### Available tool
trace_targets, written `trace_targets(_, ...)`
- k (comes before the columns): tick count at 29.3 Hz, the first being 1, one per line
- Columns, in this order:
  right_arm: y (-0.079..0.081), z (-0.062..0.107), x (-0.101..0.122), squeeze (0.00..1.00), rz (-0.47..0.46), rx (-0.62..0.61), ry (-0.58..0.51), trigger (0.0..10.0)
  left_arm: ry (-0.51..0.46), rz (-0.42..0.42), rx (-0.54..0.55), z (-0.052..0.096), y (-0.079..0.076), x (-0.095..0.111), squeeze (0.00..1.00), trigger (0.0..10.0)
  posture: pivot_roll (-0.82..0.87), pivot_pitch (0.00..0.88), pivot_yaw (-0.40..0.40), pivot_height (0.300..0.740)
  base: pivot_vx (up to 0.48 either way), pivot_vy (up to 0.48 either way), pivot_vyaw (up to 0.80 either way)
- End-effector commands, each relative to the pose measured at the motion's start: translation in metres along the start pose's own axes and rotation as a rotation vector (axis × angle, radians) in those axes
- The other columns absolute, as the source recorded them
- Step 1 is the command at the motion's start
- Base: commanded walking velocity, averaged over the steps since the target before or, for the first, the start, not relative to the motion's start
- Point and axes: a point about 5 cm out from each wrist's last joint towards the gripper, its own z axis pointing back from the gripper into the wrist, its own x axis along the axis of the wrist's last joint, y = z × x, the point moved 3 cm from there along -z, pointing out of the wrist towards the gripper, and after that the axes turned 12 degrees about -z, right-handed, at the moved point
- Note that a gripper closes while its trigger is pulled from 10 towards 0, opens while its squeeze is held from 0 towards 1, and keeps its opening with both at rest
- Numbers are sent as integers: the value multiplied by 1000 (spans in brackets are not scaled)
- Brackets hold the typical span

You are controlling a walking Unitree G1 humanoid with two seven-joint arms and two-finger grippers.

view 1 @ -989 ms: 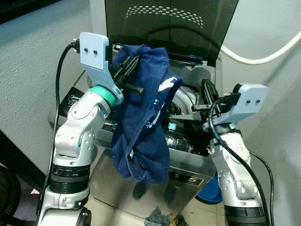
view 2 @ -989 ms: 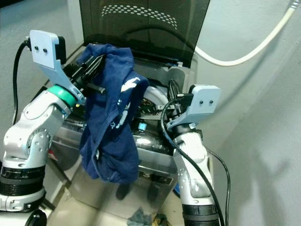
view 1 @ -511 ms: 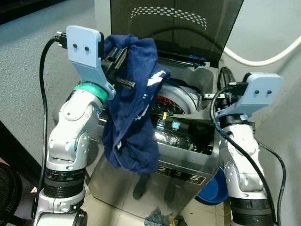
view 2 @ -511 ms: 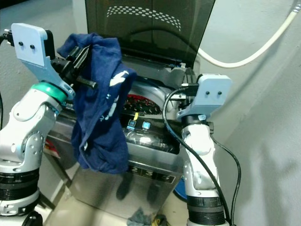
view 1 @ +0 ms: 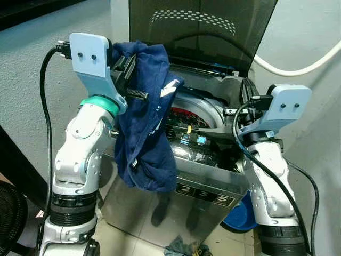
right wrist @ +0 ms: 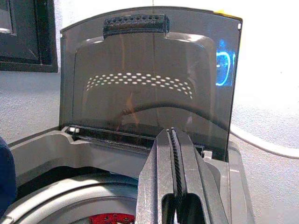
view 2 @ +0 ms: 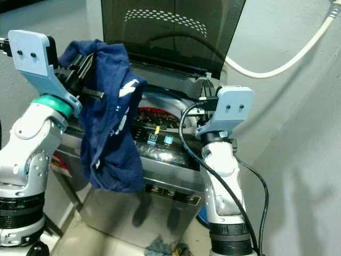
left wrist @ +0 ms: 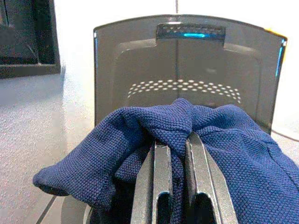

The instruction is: Clothes washing

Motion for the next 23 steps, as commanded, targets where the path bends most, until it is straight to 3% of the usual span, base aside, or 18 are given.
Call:
trace_targets(1,-4,3,-5,0,-2,-12,19,10000,0,4,6,0,0,1,0,10000,81,16,-3,740,0,480,0)
trace_targets(12,-3,3,-6,0,2,-2,25,10000,9,7,19,0,1,-1,0,10000,81,9,-6,740,0,459,0)
trace_targets(23,-2,4,-7,0,6,2,29,10000,32,8,17,-1,1,-6,0,10000,79,11,-5,740,0,0,0)
